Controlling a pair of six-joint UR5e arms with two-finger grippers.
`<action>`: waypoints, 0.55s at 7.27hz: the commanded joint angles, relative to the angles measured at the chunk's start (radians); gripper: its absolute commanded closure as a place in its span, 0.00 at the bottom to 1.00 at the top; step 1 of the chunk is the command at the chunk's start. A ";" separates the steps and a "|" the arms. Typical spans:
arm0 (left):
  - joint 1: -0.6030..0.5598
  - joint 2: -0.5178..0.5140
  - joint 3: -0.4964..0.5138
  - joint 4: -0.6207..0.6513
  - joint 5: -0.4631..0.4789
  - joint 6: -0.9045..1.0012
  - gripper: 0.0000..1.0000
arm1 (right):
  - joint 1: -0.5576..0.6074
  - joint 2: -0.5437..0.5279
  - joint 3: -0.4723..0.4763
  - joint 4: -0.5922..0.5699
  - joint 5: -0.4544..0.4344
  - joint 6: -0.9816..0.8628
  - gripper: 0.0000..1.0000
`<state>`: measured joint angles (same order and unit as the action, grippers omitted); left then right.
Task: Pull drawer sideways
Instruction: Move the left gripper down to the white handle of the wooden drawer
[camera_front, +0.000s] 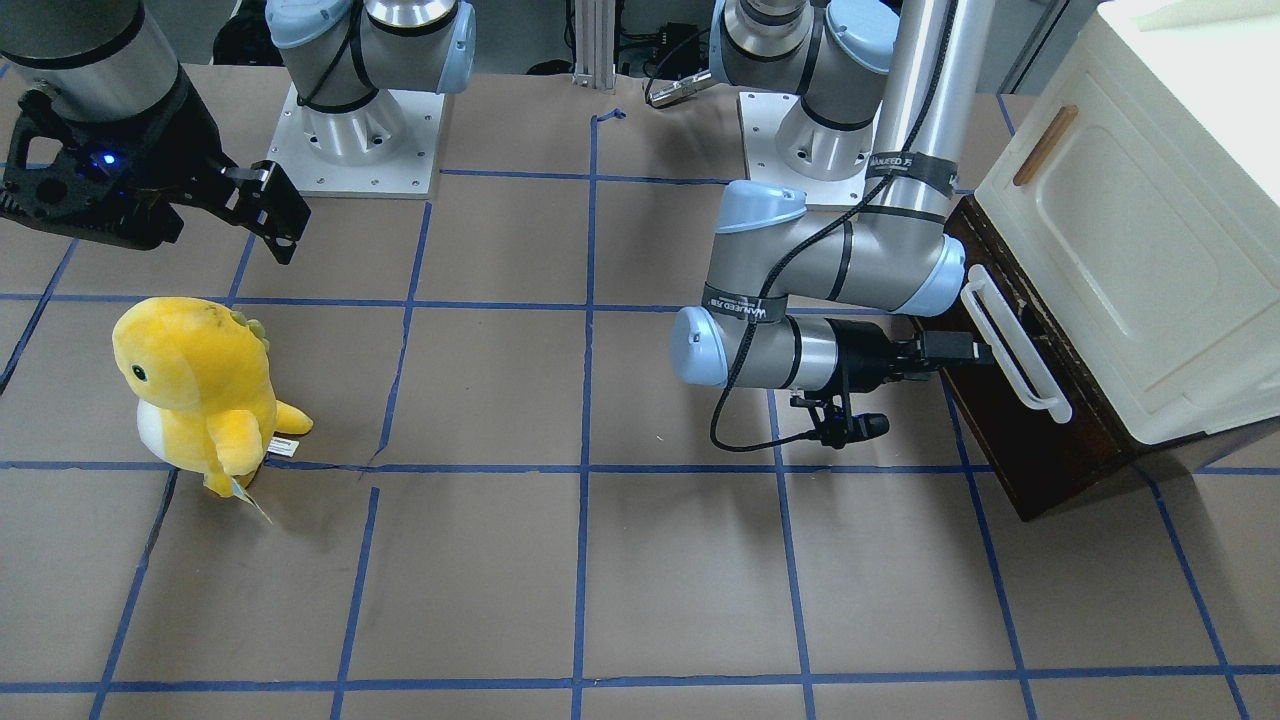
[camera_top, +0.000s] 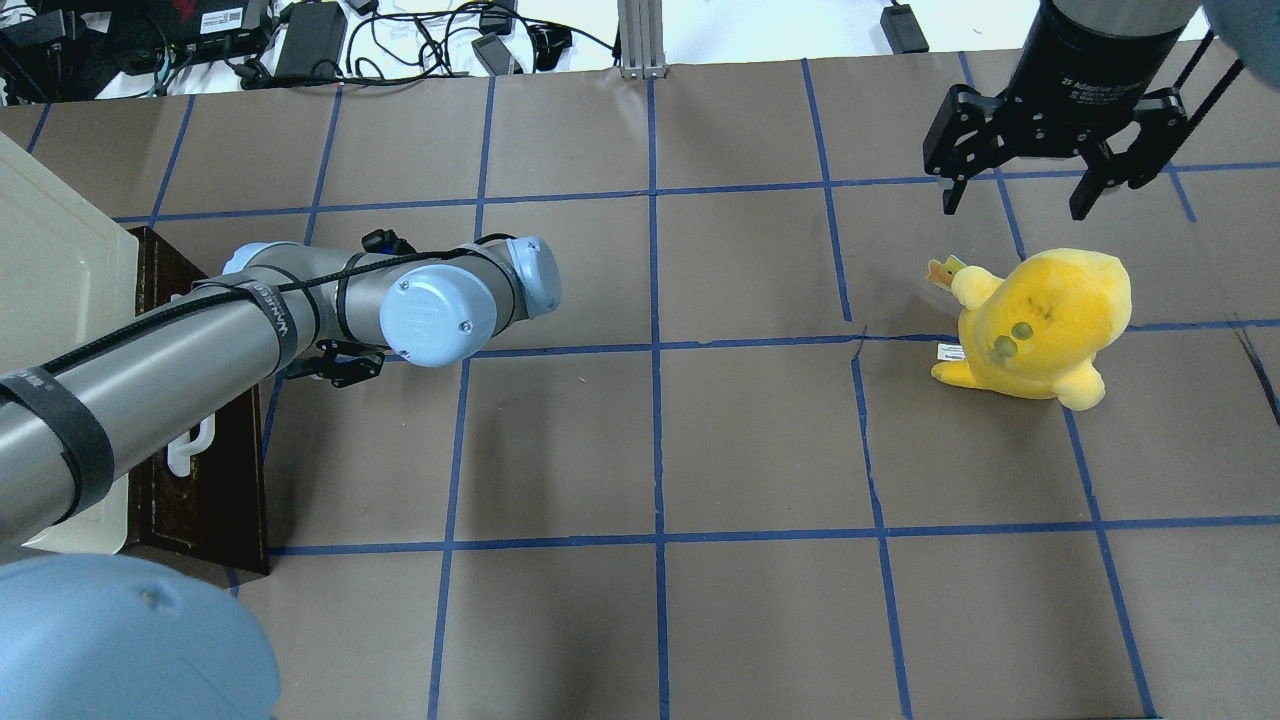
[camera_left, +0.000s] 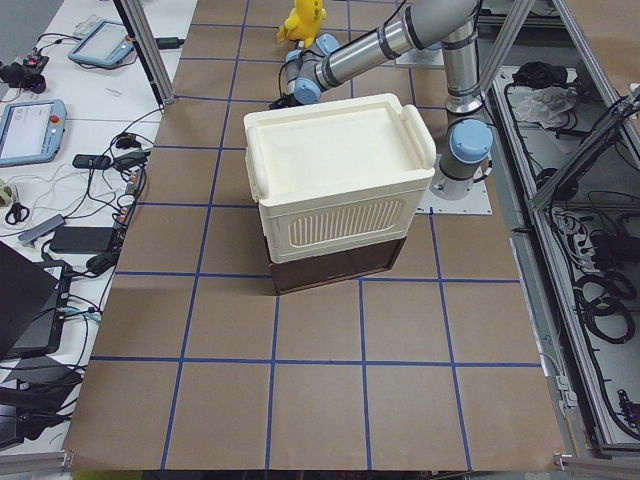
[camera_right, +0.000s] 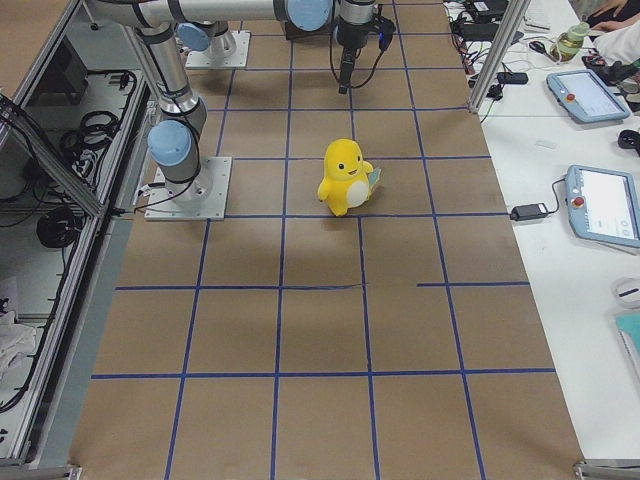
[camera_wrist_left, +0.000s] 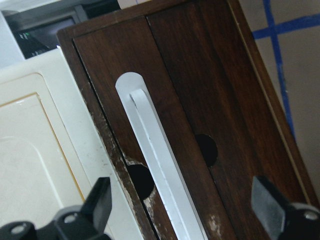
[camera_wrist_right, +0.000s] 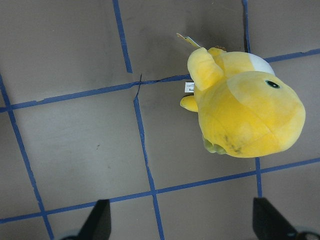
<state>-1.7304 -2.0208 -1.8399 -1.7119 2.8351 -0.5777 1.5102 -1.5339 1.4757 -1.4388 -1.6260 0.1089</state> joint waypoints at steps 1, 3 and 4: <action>0.061 -0.002 -0.015 -0.008 0.041 -0.045 0.00 | 0.001 0.000 0.000 0.000 0.000 0.000 0.00; 0.080 -0.010 -0.025 -0.012 0.041 -0.094 0.07 | 0.001 0.000 0.000 0.000 0.000 0.000 0.00; 0.083 -0.010 -0.028 -0.012 0.043 -0.096 0.08 | 0.001 0.000 0.000 0.000 0.000 0.000 0.00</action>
<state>-1.6559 -2.0298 -1.8634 -1.7232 2.8758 -0.6637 1.5109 -1.5340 1.4757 -1.4389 -1.6260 0.1089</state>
